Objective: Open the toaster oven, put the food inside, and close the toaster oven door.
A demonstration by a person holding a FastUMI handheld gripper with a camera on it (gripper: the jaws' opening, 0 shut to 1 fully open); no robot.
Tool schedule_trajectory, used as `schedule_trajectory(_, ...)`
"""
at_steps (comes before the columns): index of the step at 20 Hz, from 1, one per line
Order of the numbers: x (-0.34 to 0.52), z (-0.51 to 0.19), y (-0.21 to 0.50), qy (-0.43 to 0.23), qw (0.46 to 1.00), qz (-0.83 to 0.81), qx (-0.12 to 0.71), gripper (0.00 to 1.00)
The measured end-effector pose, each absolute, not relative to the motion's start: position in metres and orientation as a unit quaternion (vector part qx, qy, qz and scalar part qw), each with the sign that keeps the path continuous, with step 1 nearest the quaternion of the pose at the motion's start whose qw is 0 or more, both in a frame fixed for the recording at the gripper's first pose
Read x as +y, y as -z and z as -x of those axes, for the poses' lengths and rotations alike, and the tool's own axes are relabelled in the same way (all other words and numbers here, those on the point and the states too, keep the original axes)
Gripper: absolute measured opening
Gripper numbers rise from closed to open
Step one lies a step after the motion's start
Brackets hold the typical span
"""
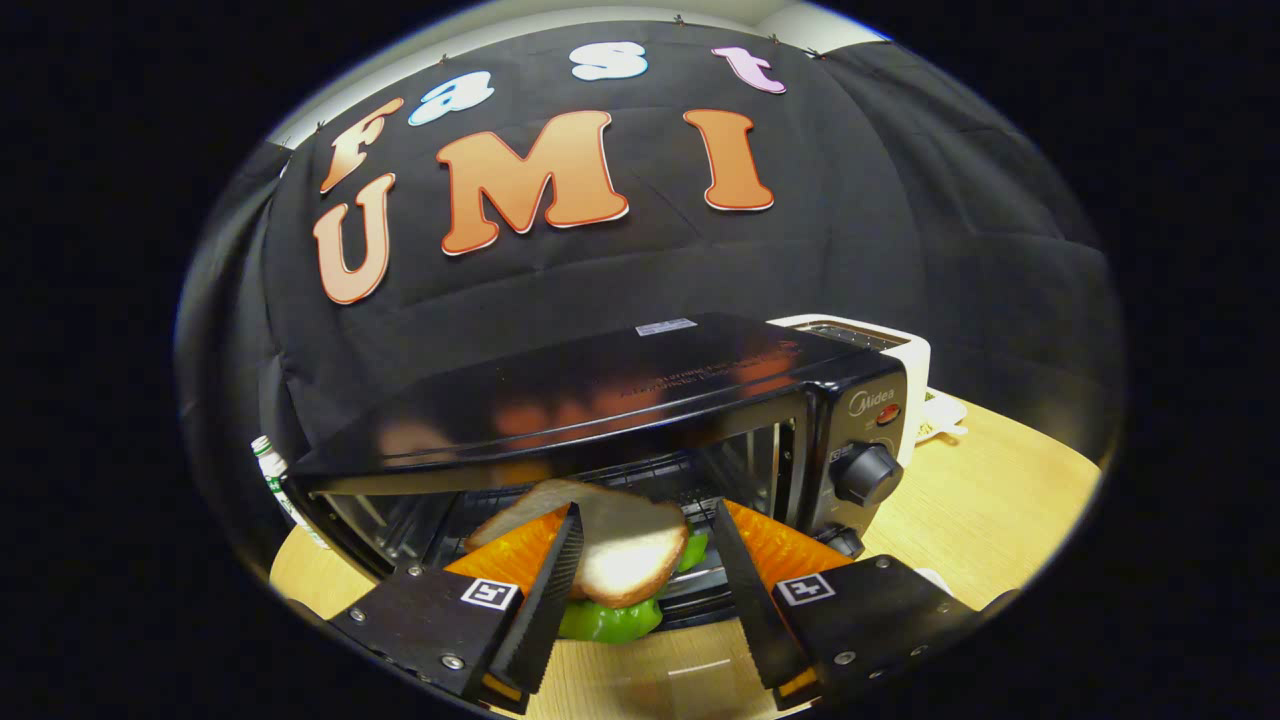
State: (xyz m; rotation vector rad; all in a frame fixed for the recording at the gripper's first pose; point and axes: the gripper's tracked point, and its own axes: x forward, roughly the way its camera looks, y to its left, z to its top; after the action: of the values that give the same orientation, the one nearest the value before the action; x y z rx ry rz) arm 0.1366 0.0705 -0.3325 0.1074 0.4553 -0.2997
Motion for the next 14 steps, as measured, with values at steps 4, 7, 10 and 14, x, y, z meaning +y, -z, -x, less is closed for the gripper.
schedule_trajectory(4, 0.073, -0.107, 0.317, 0.109, 0.963, -0.038, 0.245, 0.84)
schedule_trajectory(7, 0.080, -0.081, 0.311, 0.076, 0.960, -0.051, 0.265, 0.90)
schedule_trajectory(10, 0.083, -0.053, 0.310, 0.051, 0.956, -0.049, 0.283, 0.94)
schedule_trajectory(14, 0.086, -0.019, 0.319, 0.023, 0.951, -0.035, 0.305, 0.95)
